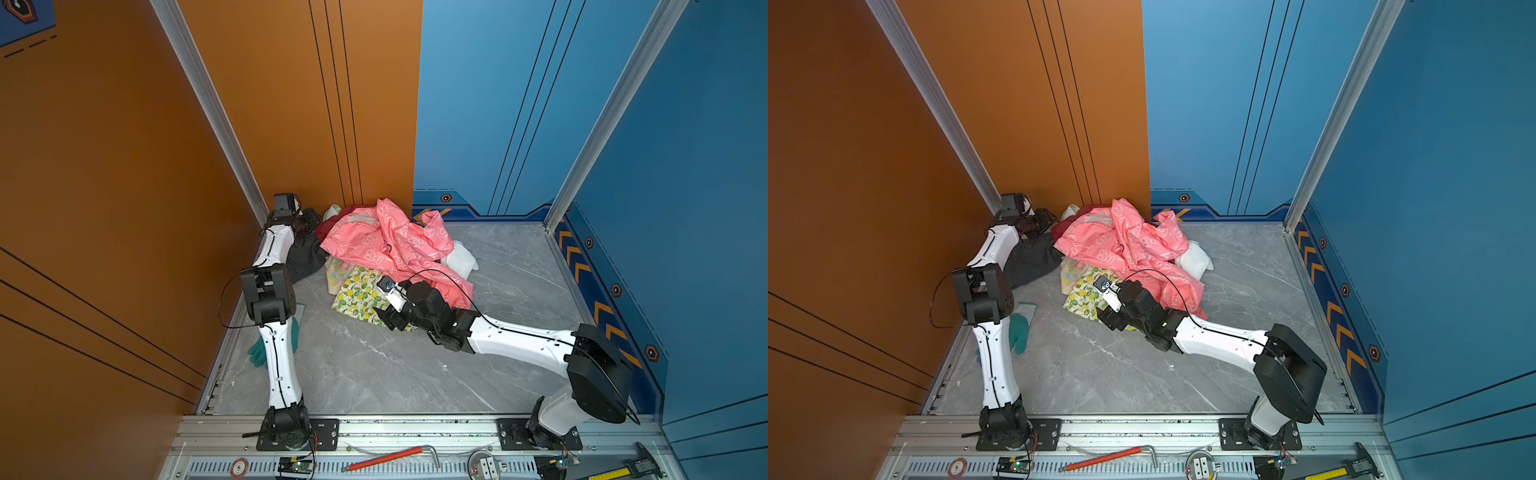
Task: Pick out a specific cloth from the pile
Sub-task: 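Close the left gripper on the dark red shirt edge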
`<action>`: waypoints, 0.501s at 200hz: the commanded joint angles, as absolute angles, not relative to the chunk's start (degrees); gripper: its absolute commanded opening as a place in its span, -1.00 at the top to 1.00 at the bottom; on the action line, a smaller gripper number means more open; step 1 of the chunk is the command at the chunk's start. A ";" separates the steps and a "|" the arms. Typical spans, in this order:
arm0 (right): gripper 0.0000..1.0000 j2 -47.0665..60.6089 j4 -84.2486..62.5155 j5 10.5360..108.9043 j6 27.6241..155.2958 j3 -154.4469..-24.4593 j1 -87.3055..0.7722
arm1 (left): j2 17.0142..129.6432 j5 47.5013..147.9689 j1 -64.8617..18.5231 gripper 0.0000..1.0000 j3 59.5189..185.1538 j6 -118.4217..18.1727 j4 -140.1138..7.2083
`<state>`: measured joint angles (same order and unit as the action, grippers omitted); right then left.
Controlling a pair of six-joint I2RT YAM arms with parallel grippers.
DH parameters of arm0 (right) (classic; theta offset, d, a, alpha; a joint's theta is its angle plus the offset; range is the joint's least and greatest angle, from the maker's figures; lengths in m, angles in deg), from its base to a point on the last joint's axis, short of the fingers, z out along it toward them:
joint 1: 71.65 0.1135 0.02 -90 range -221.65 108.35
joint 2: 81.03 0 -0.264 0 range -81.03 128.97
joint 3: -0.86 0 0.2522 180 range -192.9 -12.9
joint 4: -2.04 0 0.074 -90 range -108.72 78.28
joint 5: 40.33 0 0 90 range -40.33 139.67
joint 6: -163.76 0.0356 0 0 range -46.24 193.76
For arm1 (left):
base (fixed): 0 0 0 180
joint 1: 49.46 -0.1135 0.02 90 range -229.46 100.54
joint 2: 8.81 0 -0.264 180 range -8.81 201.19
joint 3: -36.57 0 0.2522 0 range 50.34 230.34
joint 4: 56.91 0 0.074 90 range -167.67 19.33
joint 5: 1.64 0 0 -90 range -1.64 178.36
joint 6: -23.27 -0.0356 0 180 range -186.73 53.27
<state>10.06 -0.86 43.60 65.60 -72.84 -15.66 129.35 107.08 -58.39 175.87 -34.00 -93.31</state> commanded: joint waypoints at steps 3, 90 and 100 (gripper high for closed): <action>-0.65 10.64 -1.96 42.49 64.79 -73.84 -15.80 | 131.07 107.19 -57.89 -0.26 178.50 -36.77 -95.89; -0.66 11.37 -1.00 44.83 64.98 -74.51 -16.01 | 134.75 105.10 -57.27 -0.25 183.82 -38.68 -99.12; -0.66 11.60 -1.08 45.00 64.91 -74.76 -15.93 | 135.03 104.73 -57.24 -0.26 184.18 -38.85 -99.27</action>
